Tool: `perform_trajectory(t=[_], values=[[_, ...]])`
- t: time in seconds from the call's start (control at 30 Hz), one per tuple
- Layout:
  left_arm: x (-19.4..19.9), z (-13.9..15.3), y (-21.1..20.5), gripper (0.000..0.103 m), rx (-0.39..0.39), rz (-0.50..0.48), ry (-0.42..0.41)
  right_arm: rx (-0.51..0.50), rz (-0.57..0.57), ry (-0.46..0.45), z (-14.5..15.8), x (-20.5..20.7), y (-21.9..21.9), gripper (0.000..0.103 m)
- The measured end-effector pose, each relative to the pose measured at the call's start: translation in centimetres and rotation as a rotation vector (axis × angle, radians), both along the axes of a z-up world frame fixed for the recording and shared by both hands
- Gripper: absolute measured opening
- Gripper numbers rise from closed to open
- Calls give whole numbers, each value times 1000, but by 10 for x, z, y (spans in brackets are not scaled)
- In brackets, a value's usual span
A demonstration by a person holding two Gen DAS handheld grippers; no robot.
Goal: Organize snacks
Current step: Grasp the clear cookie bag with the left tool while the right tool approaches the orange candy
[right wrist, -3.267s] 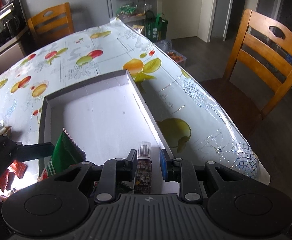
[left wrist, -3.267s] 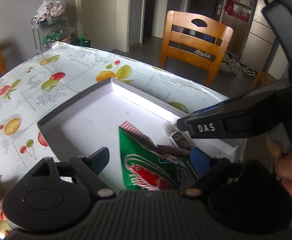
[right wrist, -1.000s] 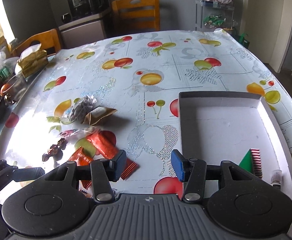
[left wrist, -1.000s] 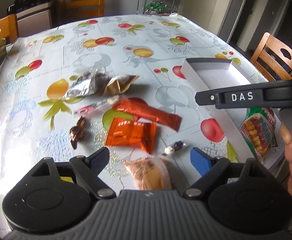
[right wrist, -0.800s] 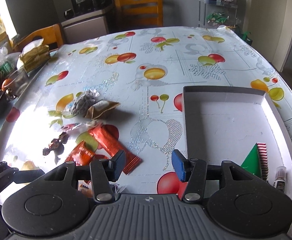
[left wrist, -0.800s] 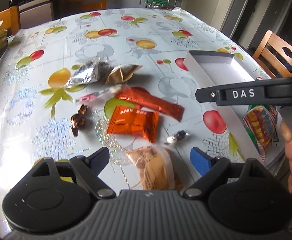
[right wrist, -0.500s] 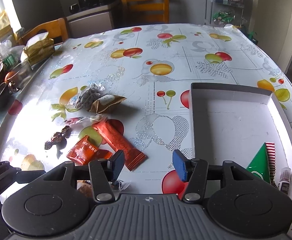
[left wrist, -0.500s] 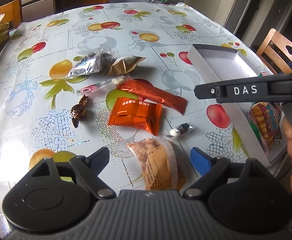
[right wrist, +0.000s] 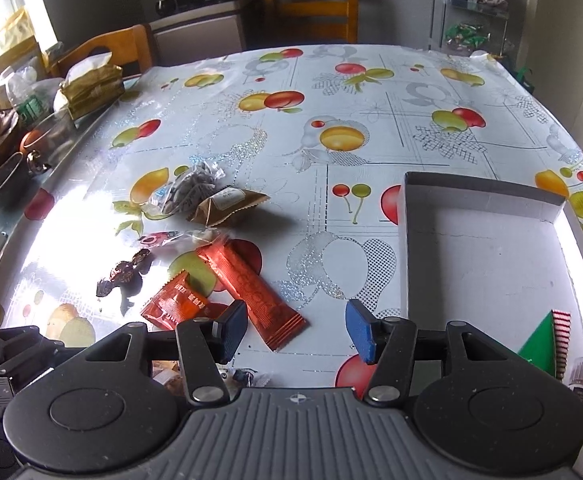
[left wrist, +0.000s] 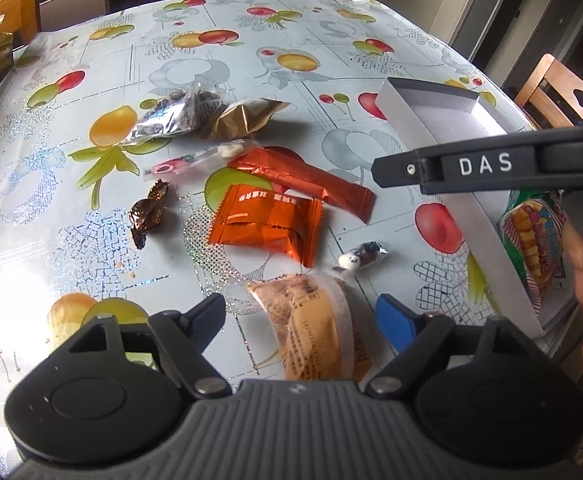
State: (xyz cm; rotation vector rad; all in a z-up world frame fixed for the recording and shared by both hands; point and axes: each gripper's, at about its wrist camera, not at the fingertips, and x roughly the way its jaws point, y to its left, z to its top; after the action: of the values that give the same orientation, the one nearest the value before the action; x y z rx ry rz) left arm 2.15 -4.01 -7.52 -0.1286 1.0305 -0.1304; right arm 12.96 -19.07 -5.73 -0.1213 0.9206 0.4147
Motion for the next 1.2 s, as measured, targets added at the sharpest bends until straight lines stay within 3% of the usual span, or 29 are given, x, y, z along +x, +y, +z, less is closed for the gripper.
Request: perform_trajectory(t=[0.37,0.43,1.2], values=[[0,-9,-6,55,39,-61,35,3,61,7,-2,3,13,55],[0,-9,-6,43,38,-72,34,11,77,15,-2,4,17,55],[-14,2,47,39,35,99,35,-46,350,48,-15,0,80,61]])
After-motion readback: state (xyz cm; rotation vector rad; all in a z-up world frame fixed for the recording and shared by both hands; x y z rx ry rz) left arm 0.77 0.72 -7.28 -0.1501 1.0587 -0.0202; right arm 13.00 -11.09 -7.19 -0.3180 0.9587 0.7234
